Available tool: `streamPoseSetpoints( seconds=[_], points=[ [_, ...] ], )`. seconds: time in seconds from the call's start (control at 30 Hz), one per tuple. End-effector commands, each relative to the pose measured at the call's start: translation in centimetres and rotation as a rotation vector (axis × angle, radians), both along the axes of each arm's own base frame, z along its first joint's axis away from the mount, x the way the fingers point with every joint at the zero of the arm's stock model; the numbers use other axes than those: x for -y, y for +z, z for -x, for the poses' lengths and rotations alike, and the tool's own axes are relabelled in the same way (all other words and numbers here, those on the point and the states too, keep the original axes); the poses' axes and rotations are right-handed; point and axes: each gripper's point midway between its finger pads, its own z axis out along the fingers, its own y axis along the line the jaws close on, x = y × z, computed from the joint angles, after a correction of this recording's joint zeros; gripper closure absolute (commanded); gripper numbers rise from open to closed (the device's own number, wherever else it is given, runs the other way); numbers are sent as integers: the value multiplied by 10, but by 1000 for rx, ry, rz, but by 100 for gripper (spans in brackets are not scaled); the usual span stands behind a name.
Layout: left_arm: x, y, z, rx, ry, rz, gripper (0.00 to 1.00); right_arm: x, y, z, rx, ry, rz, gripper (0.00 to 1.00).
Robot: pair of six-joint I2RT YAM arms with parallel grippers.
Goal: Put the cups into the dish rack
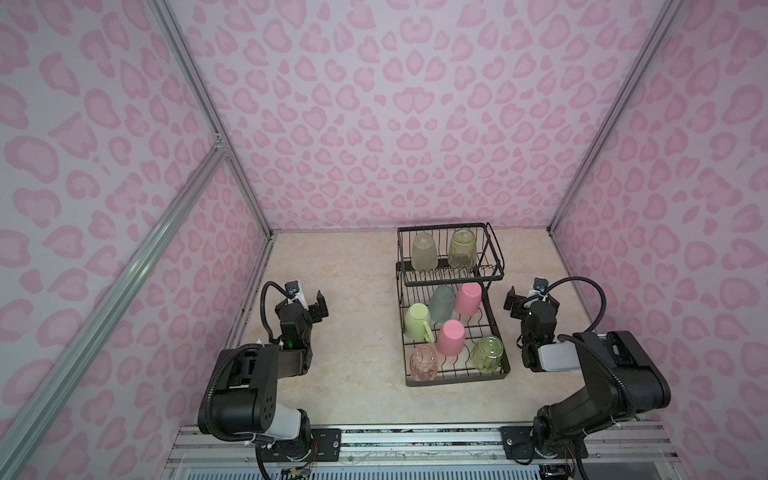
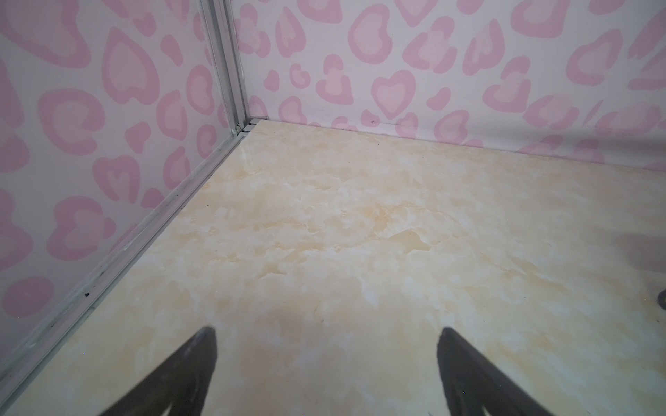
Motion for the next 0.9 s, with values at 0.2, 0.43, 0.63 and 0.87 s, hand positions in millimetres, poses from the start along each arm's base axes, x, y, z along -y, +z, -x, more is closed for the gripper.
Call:
streamPoseSetpoints(
  seconds=[0.2, 0.43, 0.63, 0.87],
  points=[
    [-1, 13, -3, 53, 8, -18, 3, 0, -2, 2, -6, -1, -1, 1],
    [-1, 14, -3, 54, 8, -21, 3, -1, -2, 2, -7, 1, 0, 1],
    [0, 14, -4, 51, 6, -24, 3, -1, -2, 2, -7, 0, -1, 1],
    [0, 13, -5, 47, 7, -22, 3, -1, -2, 1, -5, 0, -1, 1]
  ],
)
